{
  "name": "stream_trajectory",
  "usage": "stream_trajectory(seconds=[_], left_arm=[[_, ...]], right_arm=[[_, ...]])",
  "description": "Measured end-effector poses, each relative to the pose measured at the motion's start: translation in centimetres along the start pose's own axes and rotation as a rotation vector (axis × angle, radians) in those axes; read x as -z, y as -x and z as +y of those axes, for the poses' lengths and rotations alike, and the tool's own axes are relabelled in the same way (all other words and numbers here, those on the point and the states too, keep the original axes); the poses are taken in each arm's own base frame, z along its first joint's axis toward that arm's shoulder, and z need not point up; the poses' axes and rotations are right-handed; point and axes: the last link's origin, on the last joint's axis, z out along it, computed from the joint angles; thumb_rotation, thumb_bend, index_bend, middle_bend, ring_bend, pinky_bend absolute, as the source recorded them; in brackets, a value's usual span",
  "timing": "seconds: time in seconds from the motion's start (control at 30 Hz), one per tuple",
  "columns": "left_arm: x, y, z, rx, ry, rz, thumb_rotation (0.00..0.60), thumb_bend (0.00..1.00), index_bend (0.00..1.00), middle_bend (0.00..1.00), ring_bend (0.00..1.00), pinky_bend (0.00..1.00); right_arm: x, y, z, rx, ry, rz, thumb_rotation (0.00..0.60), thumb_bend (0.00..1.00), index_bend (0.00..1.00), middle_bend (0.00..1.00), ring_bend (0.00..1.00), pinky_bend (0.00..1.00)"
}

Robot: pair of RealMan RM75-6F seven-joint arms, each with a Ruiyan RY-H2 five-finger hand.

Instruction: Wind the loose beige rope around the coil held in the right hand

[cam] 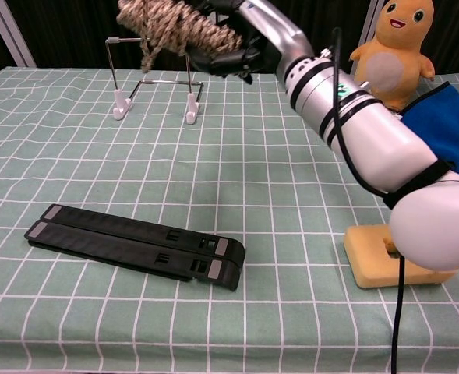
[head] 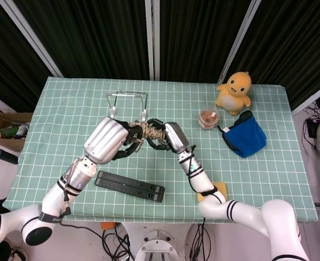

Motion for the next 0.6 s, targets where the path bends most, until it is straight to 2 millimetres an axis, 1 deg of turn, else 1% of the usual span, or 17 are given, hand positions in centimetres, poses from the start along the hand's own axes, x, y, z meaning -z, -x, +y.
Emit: stream_trajectory(seconds=[0.17,0.23,0.37,0.6], left_arm=[[-1.6,-0.6,0.4,0.077,-0.013,-0.007,0.600,0.51,0.81,0.77,0.73,0.86],[-2.2,-0.8,0.4,0.117,-0.029,-0.011,0.600,0.51,0.81,0.77,0.73,0.86],[-3.6,-1.0,0.1,0.211,-0.082,-0.032,0.600,0.51,0.81,0.77,0.73,0.86],[-6.0,-0.9,-0.5,0.351,-0.192,-0.092,0.600,0.51,0.81,0.77,0.73,0.86]], right_arm=[[0.2,2.5,-1.4,0.011,-0.067,-0.116,0.600,0.65,0.90,0.75,0.68,0.91],[0.4,3.0,-1.8,-0.006,-0.078,-0.129,0.600,0.65,0.90,0.75,0.68,0.91],[0.7,3.4,-2.5,-0.053,-0.097,-0.128,0.600,0.65,0.90,0.75,0.68,0.91],[1.7,3.4,-3.2,-0.098,-0.122,-0.135,0.600,0.65,0.90,0.75,0.68,0.91]])
